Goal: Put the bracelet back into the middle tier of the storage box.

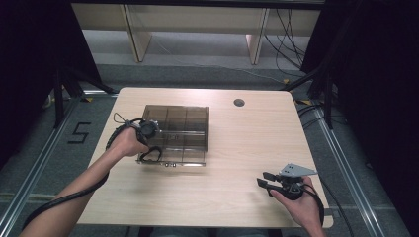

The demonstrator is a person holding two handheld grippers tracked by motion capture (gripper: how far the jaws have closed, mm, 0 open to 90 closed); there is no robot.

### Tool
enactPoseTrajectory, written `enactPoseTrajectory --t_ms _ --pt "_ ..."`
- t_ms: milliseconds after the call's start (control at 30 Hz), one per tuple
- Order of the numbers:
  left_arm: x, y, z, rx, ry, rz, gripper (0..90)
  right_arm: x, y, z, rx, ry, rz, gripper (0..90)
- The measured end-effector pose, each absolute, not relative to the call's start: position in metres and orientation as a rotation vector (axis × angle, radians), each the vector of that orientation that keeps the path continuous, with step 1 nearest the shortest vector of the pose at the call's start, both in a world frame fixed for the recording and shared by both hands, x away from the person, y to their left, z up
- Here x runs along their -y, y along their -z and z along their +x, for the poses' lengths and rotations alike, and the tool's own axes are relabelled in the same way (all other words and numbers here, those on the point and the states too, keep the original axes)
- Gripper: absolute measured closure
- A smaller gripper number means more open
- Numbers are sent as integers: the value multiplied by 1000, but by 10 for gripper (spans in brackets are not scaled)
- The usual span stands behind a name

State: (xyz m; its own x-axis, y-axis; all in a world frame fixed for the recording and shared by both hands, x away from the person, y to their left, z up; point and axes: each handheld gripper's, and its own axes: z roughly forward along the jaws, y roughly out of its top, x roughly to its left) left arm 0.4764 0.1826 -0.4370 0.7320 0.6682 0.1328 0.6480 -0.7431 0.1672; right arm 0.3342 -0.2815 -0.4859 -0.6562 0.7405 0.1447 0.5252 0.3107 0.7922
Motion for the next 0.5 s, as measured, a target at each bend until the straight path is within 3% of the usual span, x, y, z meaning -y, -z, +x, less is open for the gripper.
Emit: enactPoseTrajectory --t_ms 500 --pt "-184 428 469 -1070 -302 2761 801 281 486 334 -2327 -1263 1166 617"
